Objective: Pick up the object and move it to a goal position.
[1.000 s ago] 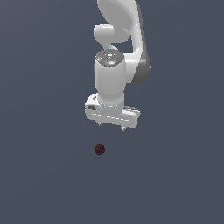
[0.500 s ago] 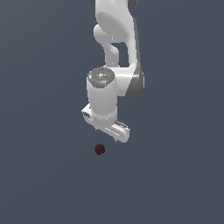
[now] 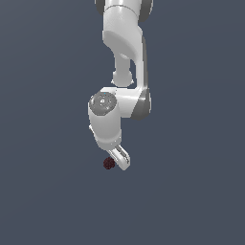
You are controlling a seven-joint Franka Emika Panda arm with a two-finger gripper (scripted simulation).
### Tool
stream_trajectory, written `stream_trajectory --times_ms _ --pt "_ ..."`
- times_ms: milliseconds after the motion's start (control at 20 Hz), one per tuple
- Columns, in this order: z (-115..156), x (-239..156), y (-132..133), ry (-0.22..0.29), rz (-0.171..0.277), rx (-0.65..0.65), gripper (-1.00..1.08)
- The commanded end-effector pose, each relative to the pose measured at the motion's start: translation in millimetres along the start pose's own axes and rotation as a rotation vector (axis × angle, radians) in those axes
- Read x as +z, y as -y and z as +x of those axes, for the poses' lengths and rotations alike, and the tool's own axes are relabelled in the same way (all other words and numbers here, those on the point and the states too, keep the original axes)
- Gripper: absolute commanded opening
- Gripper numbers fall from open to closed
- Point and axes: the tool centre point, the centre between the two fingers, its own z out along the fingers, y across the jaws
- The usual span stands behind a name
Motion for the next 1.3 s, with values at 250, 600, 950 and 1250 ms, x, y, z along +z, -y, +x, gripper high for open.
stream_trajectory --times_ms 250,600,950,1250 --pt "12.8 22.1 -3.7 0.004 -0.015 0.168 1.0" --pt "18.0 31.8 -5.6 0.005 -0.022 0.24 1.0" --pt "18.2 36.1 -6.1 0.005 -0.023 0.242 1.0" --pt "17.5 64.2 -7.4 0.005 -0.022 0.245 1.0"
